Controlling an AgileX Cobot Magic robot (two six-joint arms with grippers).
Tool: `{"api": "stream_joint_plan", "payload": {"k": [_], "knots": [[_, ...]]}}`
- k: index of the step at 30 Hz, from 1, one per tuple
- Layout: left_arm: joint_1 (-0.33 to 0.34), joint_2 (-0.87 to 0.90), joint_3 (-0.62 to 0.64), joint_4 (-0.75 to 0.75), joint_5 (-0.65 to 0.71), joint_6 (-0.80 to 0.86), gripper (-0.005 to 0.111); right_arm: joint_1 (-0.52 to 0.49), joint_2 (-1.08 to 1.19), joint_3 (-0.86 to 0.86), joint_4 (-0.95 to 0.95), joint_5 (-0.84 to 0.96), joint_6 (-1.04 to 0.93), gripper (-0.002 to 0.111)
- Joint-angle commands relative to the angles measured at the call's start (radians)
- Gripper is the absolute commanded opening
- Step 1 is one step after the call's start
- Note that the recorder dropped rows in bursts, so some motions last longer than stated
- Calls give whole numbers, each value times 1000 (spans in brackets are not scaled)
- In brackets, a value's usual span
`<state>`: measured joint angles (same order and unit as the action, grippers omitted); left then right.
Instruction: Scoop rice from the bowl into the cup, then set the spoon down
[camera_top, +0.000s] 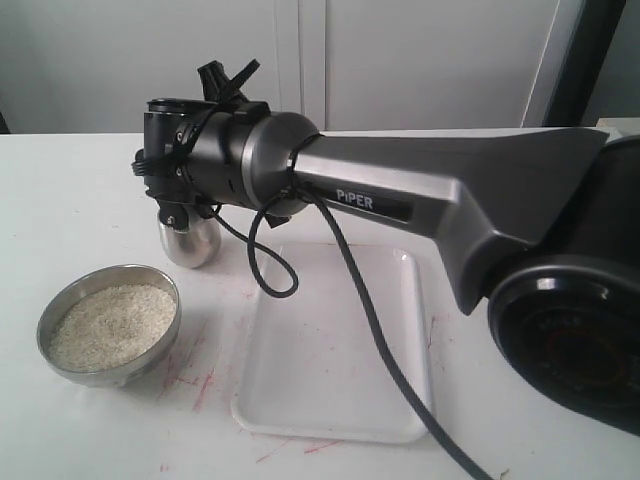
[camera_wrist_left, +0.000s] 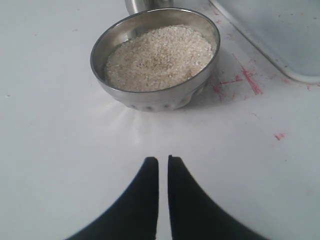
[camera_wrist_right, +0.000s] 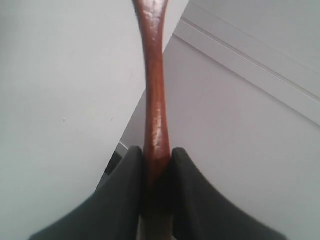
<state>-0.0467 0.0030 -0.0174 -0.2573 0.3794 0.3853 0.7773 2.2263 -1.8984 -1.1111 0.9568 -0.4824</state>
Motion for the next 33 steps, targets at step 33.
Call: {"api": "stream_joint_plan", "payload": {"k": [33], "knots": [[-5, -3, 5, -11, 2, 3, 14, -1, -11, 3, 17, 21, 85, 0]]}}
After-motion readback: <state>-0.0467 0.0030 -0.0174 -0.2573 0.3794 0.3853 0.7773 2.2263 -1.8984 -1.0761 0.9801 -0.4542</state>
